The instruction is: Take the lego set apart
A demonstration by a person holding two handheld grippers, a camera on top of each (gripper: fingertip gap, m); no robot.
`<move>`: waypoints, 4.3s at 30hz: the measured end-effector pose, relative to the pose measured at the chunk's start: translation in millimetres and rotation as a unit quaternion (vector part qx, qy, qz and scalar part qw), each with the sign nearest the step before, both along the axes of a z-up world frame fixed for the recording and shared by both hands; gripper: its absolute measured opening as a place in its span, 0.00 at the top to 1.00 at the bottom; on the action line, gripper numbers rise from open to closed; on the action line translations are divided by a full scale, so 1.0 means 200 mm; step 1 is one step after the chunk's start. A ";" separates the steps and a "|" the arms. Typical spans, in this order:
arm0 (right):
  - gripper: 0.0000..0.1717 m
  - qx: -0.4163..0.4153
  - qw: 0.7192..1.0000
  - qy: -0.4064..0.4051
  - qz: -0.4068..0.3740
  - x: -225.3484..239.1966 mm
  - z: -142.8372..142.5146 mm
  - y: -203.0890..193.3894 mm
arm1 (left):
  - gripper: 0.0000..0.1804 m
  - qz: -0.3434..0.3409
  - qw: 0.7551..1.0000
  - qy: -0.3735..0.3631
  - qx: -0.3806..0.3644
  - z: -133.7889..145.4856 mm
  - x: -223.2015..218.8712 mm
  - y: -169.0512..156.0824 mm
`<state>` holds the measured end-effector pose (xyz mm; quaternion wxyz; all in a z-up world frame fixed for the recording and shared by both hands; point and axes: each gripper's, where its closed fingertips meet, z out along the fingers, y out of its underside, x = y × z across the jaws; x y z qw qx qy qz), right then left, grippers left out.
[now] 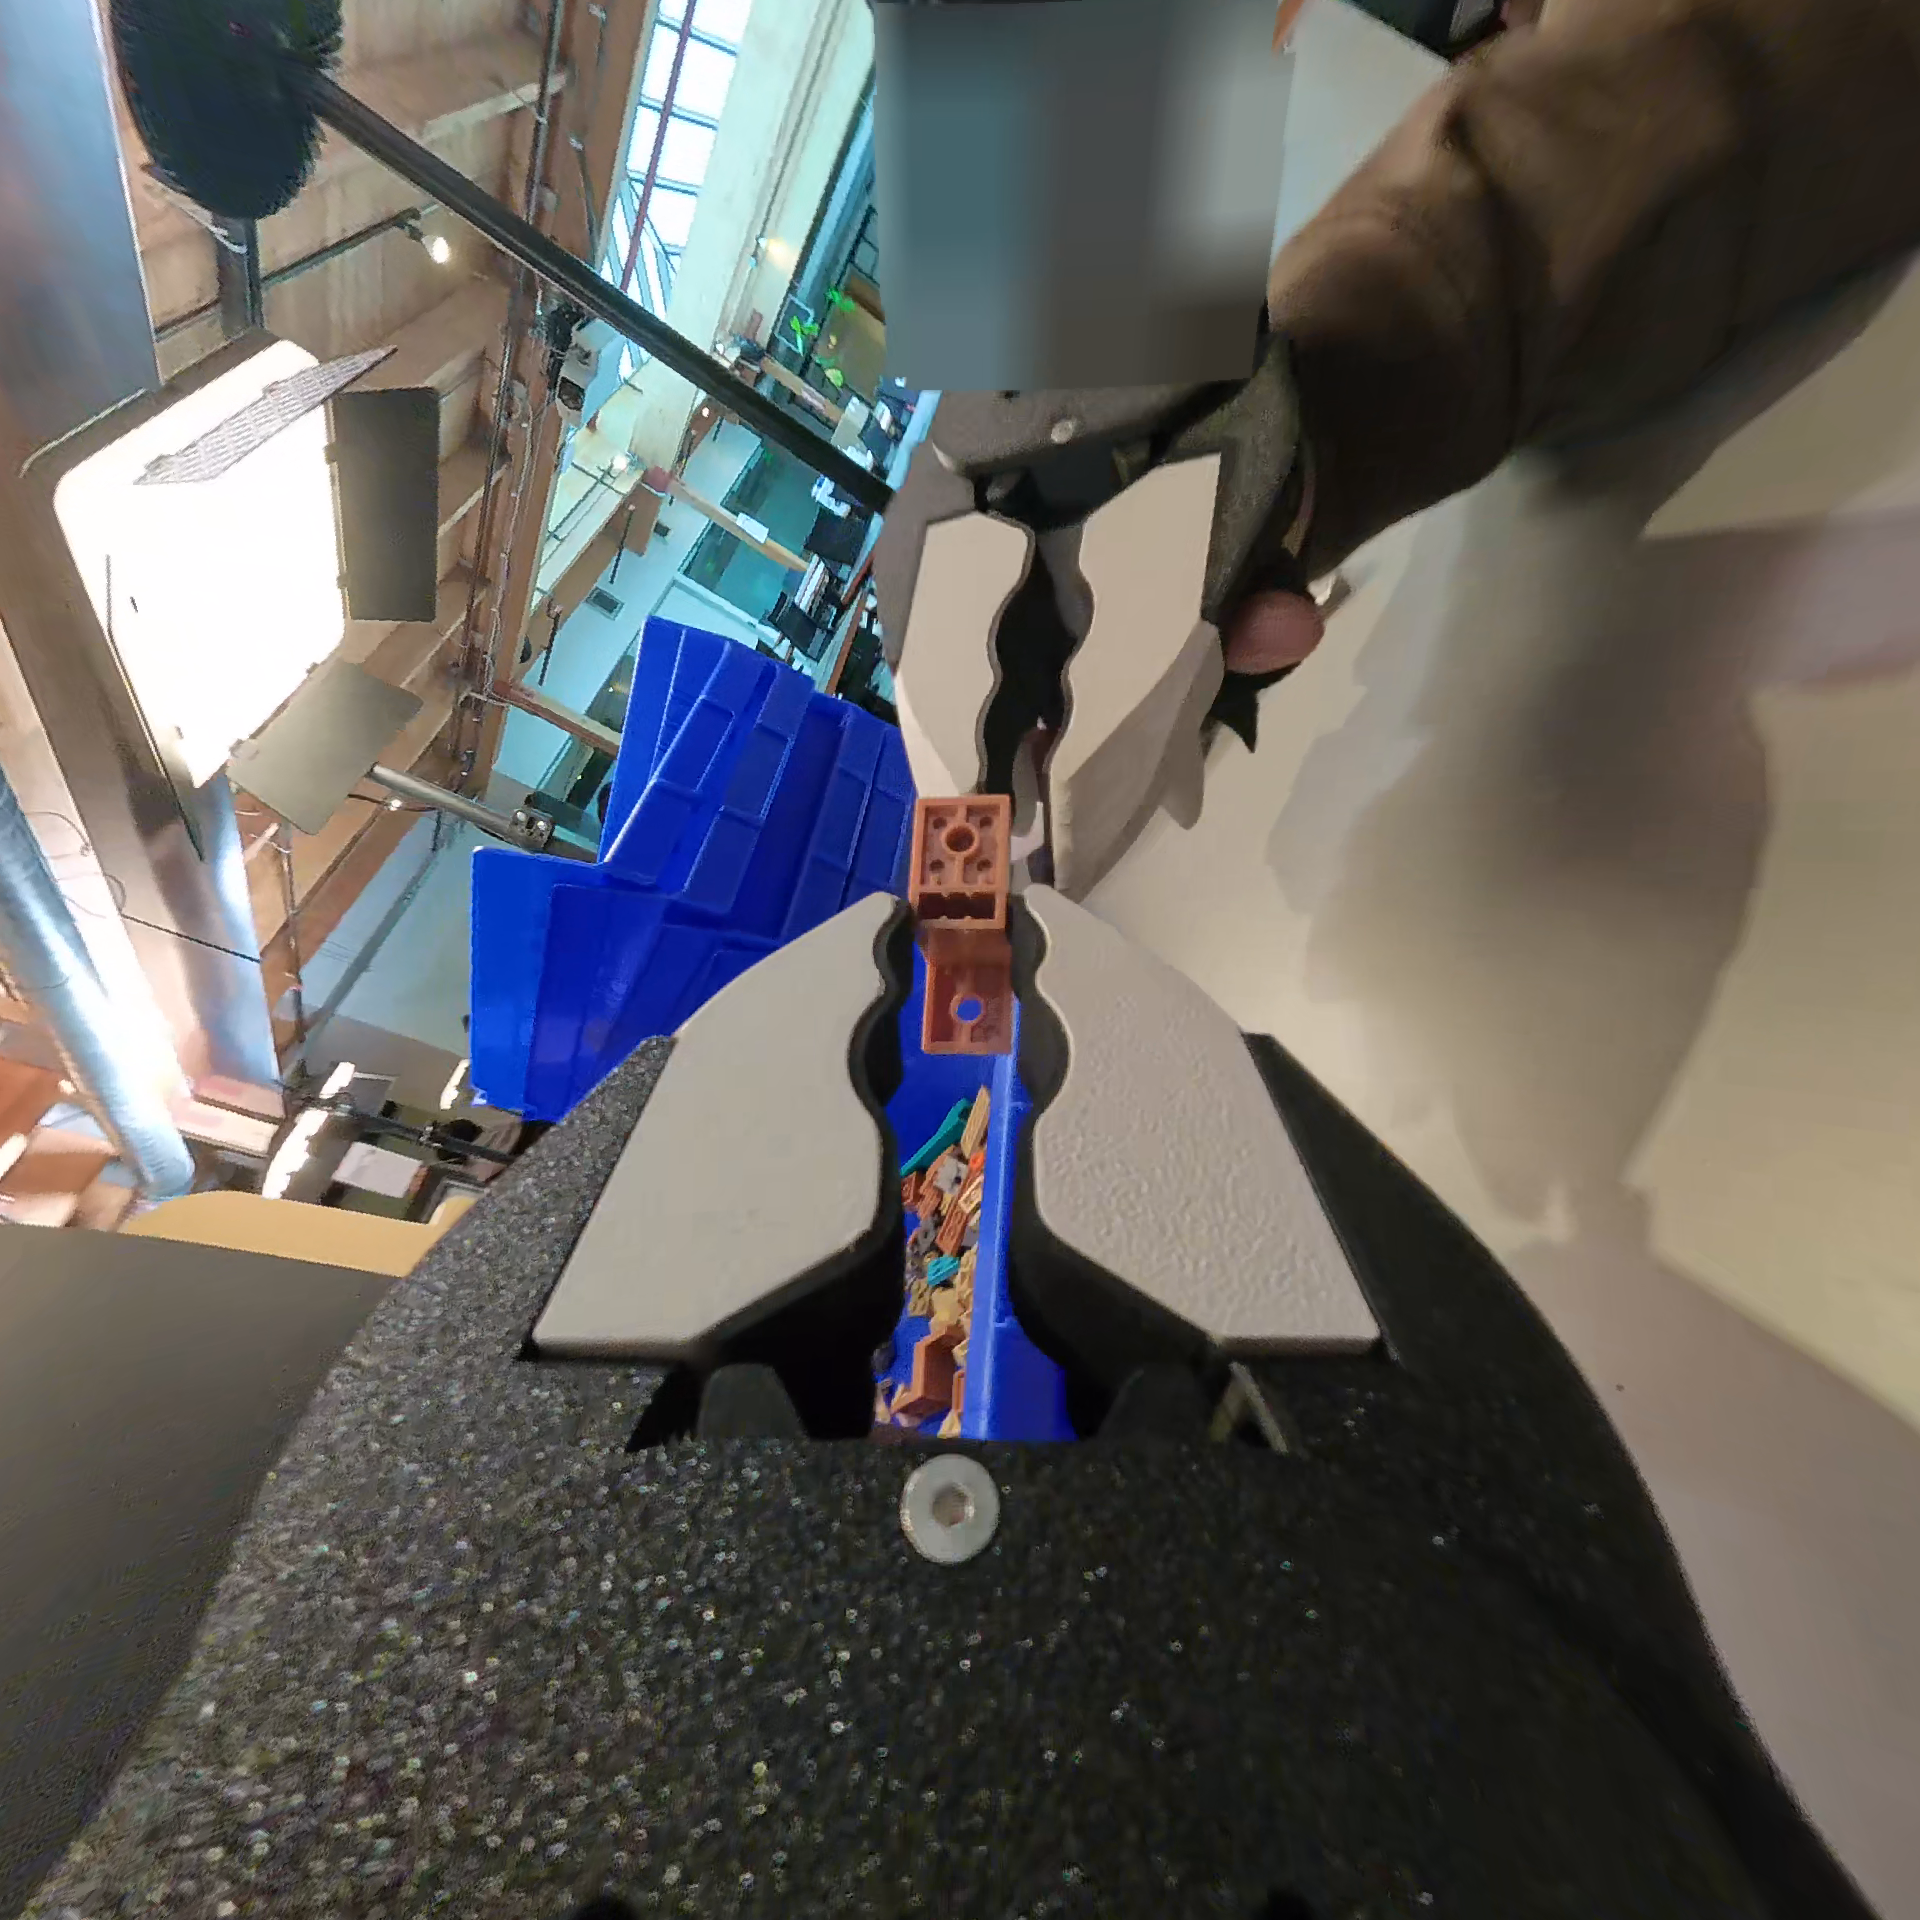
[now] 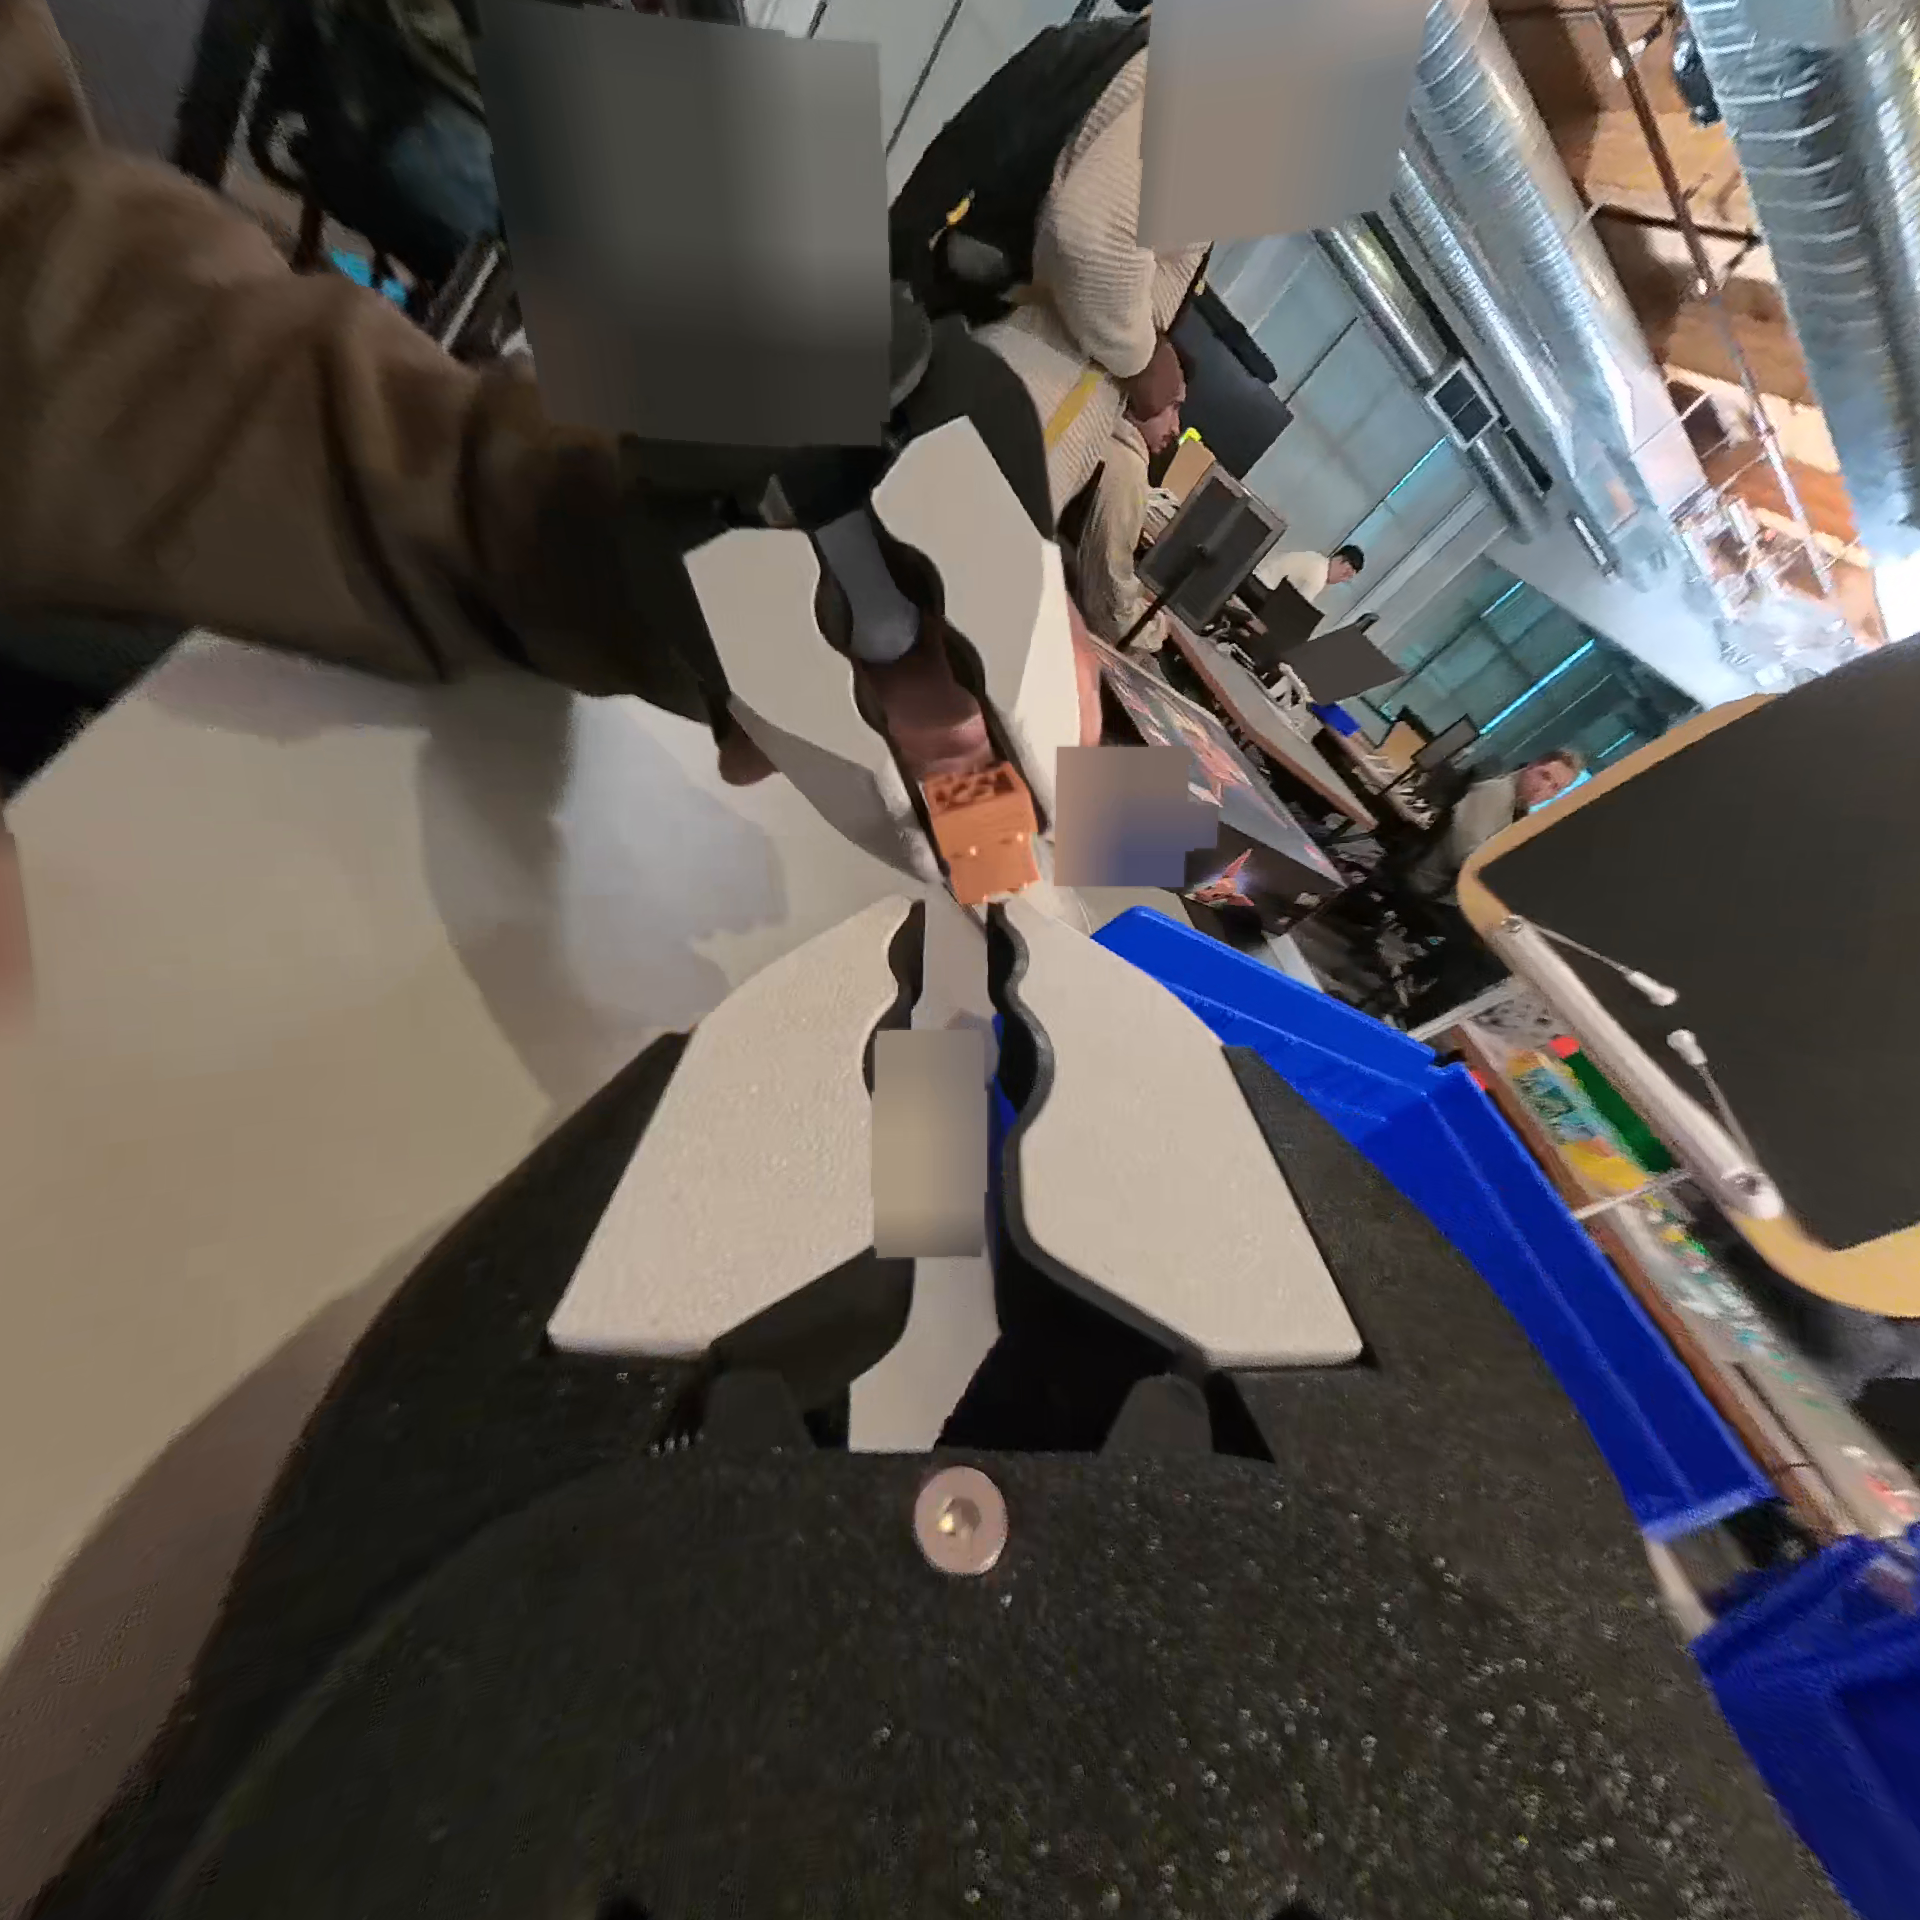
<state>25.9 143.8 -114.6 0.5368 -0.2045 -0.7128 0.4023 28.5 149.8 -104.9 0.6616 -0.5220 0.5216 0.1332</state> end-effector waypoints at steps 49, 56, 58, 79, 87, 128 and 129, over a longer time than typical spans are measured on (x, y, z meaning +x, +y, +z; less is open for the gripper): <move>0.91 0.001 1.000 -0.012 0.013 0.06 0.10 -0.03 | 0.91 -0.180 0.896 -0.233 -0.332 -0.07 0.08 -0.15; 0.91 -0.059 0.967 0.024 -0.246 -0.19 0.13 0.45 | 0.91 0.014 0.927 -0.315 -0.202 0.04 -0.22 0.12; 0.91 -0.069 0.950 -0.004 -0.304 -0.29 0.08 0.59 | 0.91 0.025 0.917 -0.350 -0.187 0.08 -0.29 0.14; 0.77 0.200 0.938 0.192 -0.211 -0.37 0.20 0.13 | 0.91 -0.125 0.760 -0.581 -0.263 0.21 -0.38 0.10; 0.85 0.222 0.933 0.191 -0.209 -0.39 0.18 0.12 | 0.91 -0.129 0.751 -0.575 -0.298 0.17 -0.33 0.11; 0.84 -0.067 0.955 -0.287 -0.032 -0.04 -0.45 0.09 | 0.82 0.037 0.926 -0.202 -0.317 -0.24 -0.21 0.10; 0.84 -0.059 0.953 -0.294 -0.039 -0.05 -0.48 0.08 | 0.82 0.037 0.924 -0.177 -0.337 -0.29 -0.19 0.09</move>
